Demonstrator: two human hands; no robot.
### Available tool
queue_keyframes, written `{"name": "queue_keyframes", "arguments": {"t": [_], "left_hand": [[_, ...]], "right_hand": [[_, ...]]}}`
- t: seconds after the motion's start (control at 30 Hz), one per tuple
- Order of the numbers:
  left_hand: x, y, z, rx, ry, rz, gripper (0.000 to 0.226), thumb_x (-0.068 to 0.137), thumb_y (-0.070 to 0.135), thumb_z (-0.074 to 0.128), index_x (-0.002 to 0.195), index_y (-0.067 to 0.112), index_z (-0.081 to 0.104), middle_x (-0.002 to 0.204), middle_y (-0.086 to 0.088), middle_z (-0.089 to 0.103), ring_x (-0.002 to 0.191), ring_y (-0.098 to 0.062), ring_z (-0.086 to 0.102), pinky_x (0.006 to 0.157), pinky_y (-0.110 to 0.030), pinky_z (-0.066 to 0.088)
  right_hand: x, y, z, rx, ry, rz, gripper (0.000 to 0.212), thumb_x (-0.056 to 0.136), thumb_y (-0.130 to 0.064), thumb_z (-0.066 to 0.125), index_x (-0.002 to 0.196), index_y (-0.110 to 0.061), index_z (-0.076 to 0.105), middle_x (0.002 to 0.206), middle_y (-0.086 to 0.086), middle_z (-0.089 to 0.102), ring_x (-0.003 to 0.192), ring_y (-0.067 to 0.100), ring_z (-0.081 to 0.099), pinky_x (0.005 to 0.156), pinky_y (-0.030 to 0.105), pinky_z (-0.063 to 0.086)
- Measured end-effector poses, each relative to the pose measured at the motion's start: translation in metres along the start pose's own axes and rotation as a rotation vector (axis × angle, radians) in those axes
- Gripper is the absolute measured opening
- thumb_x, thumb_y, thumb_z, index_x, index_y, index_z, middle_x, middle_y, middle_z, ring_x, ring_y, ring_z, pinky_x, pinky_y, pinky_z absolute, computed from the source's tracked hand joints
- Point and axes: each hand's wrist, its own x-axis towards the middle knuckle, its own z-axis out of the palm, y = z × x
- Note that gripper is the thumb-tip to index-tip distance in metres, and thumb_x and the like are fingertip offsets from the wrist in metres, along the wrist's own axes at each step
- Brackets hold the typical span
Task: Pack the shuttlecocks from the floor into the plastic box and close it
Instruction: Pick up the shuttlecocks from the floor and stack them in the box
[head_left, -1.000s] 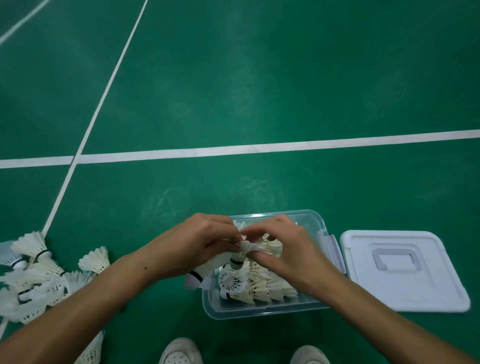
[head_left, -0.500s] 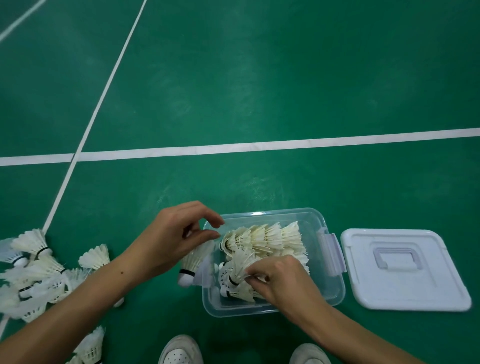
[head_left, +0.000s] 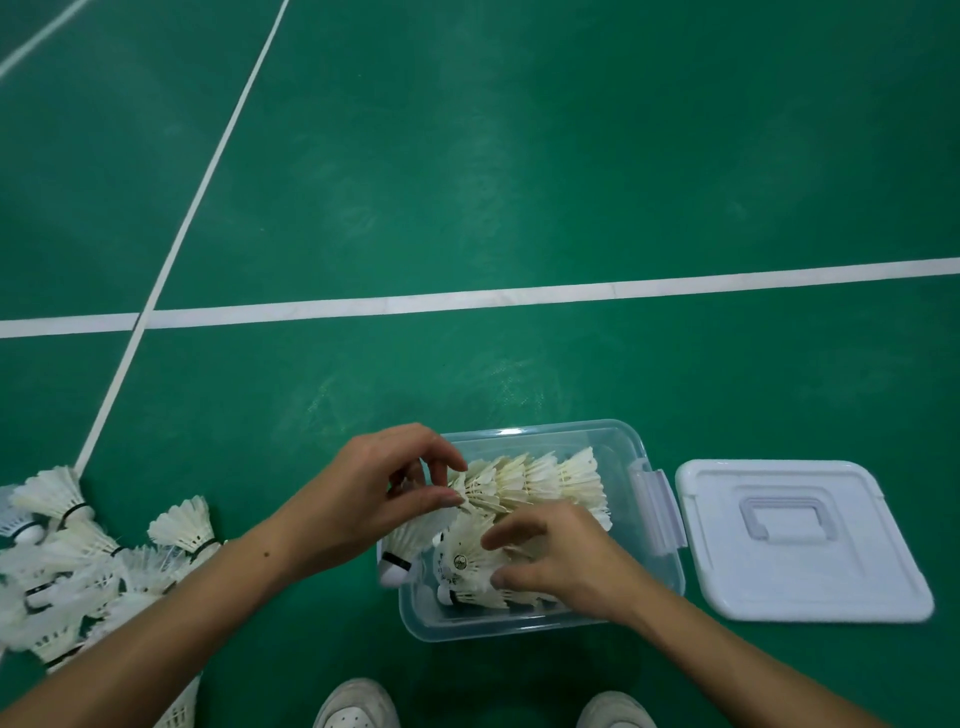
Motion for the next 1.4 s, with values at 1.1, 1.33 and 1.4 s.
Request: {"name": "queue_keyframes", "arguments": {"t": [1.1,1.33,1.4], "left_hand": [[-0.013,-0.023,0.040,0.799,-0.298,0.102,0.067,0.066,0.079,0.070,0.119,0.039,0.062,0.102,0.021,0.071,0.096,-0.015,0.054,0.075,-0.035,0.045],[-0.006,-0.018,0.072,0.885,-0.328,0.032,0.061,0.062,0.072,0.082,0.106,0.033,0.066,0.083,0.015,0.074,0.084,-0.019,0.053,0.074,-0.038,0.035],[-0.005,-0.019,0.077,0.875,-0.316,0.001,0.061,0.062,0.072,0.082,0.106,0.033,0.067,0.080,0.015,0.073,0.084,-0.018,0.056,0.075,-0.039,0.036]], "right_hand": [[-0.024,0.004,0.017,-0.403,0.250,-0.067,0.023,0.094,-0.046,0.075,0.117,-0.044,0.078,0.109,-0.018,0.078,0.095,0.000,0.067,0.076,0.009,0.045],[-0.011,0.002,0.010,-0.204,0.073,0.116,0.020,0.089,-0.024,0.083,0.105,-0.034,0.083,0.098,-0.021,0.080,0.081,-0.006,0.071,0.078,0.020,0.059],[-0.006,0.003,0.009,-0.189,0.047,0.127,0.018,0.088,-0.017,0.082,0.100,-0.030,0.084,0.088,-0.022,0.077,0.075,-0.007,0.068,0.075,0.022,0.060]]}}
